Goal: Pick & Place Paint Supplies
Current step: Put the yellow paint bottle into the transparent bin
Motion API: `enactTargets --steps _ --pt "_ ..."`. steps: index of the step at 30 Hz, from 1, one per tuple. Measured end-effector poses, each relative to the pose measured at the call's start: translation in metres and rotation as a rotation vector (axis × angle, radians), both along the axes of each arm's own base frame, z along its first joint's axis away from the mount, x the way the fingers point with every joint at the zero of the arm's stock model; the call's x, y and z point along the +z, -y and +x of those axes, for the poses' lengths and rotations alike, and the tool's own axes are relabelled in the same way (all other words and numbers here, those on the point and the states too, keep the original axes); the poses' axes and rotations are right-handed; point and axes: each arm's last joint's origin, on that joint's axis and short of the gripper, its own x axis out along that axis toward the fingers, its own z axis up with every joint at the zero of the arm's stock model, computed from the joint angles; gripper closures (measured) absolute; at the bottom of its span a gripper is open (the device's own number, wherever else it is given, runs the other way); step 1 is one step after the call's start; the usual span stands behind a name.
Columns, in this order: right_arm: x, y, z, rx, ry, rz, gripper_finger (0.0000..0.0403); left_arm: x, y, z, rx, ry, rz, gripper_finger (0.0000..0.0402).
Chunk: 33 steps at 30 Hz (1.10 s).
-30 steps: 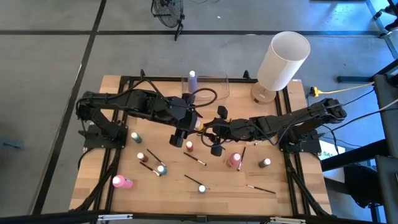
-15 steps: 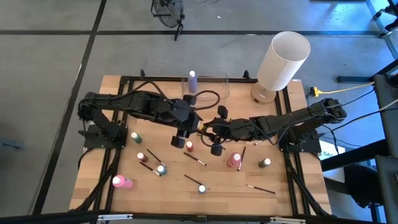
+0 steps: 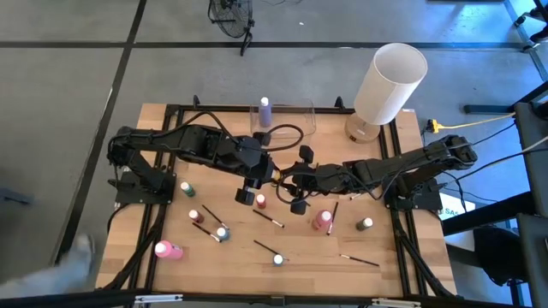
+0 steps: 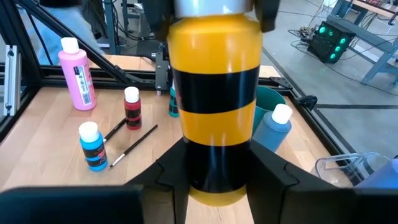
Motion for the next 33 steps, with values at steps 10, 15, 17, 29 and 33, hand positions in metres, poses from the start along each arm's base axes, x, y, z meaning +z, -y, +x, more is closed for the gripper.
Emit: enactTargets --steps 10,15,17,29,33 --pt "0.000 0.000 0.000 0.000 0.002 -0.010 0.0245 0.000 -0.001 -0.001 0.005 -0.006 0.042 0.0285" --pt "0.000 0.001 -0.001 -0.065 -0.003 -0.014 0.0211 -0.002 -0.002 -0.002 0.020 -0.026 0.062 0.0286" --pt "-0.001 0.001 -0.002 -0.073 -0.012 -0.023 0.0191 -0.002 -0.002 -0.003 0.031 -0.038 0.073 0.0286" --pt "-0.010 -0.013 -0.014 -0.122 -0.124 -0.130 0.0119 -0.006 -0.012 -0.006 0.005 -0.097 0.057 0.0286" --pt "-0.016 -0.020 -0.020 -0.084 -0.194 -0.170 0.0119 -0.007 -0.040 -0.005 0.013 -0.116 0.000 0.0286"
